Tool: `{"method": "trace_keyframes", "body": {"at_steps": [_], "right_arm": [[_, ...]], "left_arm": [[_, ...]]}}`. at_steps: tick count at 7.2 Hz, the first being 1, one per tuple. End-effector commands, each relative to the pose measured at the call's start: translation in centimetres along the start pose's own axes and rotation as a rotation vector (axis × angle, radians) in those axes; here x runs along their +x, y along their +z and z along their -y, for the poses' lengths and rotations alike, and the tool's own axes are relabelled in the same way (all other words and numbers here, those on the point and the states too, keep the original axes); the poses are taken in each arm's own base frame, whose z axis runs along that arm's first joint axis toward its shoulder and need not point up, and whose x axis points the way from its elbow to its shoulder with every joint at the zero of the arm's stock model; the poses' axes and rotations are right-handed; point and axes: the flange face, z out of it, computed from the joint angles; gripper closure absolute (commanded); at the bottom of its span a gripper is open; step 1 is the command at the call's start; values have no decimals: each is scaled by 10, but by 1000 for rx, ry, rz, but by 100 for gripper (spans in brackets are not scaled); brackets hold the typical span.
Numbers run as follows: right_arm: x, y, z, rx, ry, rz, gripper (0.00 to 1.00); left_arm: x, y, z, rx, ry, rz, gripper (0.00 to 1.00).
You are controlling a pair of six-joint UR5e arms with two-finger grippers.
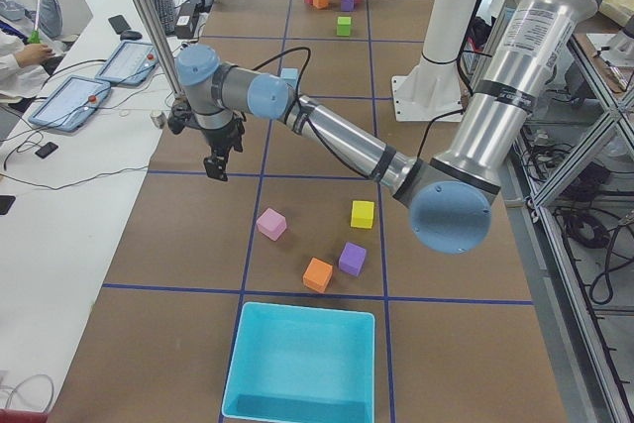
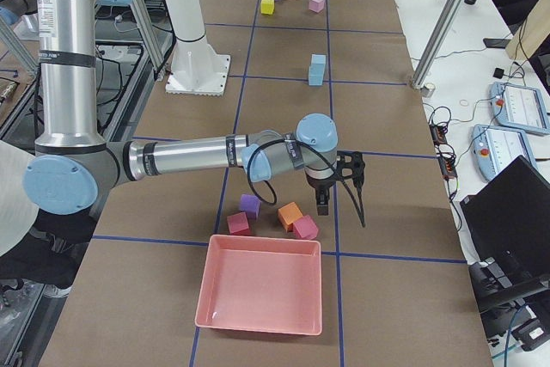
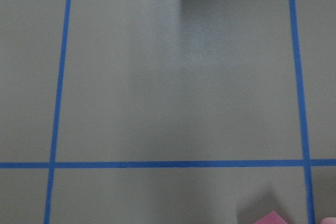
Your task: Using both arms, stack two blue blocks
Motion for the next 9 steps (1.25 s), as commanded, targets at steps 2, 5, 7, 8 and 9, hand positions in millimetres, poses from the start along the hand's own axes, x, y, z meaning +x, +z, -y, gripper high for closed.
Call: {"method": "trace_keyframes", "body": {"at_steps": [2,5,7,8,9], "right_arm": [[48,3,-47,-33,22,-23,0],[53,1,-74,-44,34,-38,0],[52,1,-72,-42,32,-39,0],[52,0,-72,-40,32,-39,0],[52,0,-72,-41,31,-39,0]], "left_arm": [[-84,47,-87,-87,-96,-15,0],[-96,60,-107,-113,-126,-20,1],[-96,60,-107,-114,-129,-19,1],[-96,60,-107,-113,-126,-19,1],[-96,61,-107,-114,-127,-20,1]]}}
